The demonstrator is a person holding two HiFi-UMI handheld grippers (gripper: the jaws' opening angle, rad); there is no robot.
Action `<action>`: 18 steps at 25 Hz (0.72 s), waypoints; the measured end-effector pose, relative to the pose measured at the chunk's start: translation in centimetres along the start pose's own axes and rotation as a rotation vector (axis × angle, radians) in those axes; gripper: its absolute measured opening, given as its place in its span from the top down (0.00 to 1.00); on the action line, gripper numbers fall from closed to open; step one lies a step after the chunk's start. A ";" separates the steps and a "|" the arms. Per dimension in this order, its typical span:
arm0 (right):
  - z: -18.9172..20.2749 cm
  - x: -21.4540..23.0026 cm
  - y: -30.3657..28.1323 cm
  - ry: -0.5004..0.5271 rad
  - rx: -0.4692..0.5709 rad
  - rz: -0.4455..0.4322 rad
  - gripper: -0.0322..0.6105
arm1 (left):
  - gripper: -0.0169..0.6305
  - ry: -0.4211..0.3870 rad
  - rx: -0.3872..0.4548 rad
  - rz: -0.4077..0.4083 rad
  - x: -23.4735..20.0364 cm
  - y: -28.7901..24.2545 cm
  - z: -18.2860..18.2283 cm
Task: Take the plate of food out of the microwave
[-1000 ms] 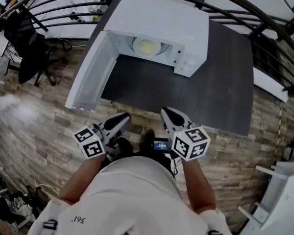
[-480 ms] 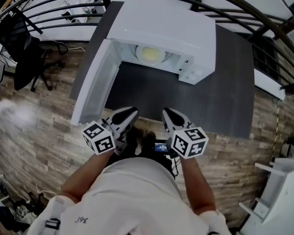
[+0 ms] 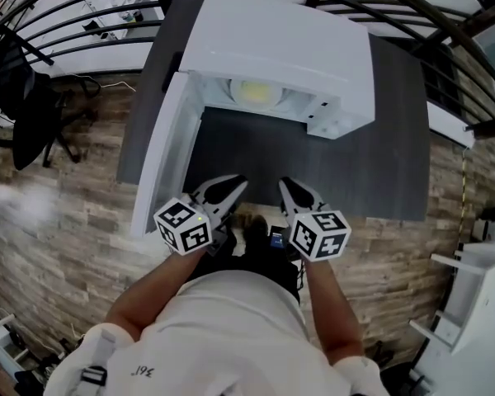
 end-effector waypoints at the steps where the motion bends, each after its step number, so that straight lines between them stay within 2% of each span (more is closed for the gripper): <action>1: 0.0 0.3 -0.4 -0.001 -0.001 0.005 0.93 | 0.93 0.002 -0.005 -0.002 -0.3 -0.3 0.0; 10: -0.6 4.5 -4.5 -0.017 -0.038 -0.011 0.93 | 0.93 0.017 0.036 -0.106 -2.5 -2.5 -0.3; 18: -1.4 6.9 -8.6 0.015 -0.082 -0.028 0.93 | 0.93 0.002 0.071 -0.197 -5.3 -4.4 -1.4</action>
Point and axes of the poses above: the fingertips, and each gripper's own axes: y backward along the fingers, x to its right, z out of its underside, the point moved 9 cm from there along y, backward along the fingers, and after that the axes turned 13 degrees about y, right-handed, at the moved point
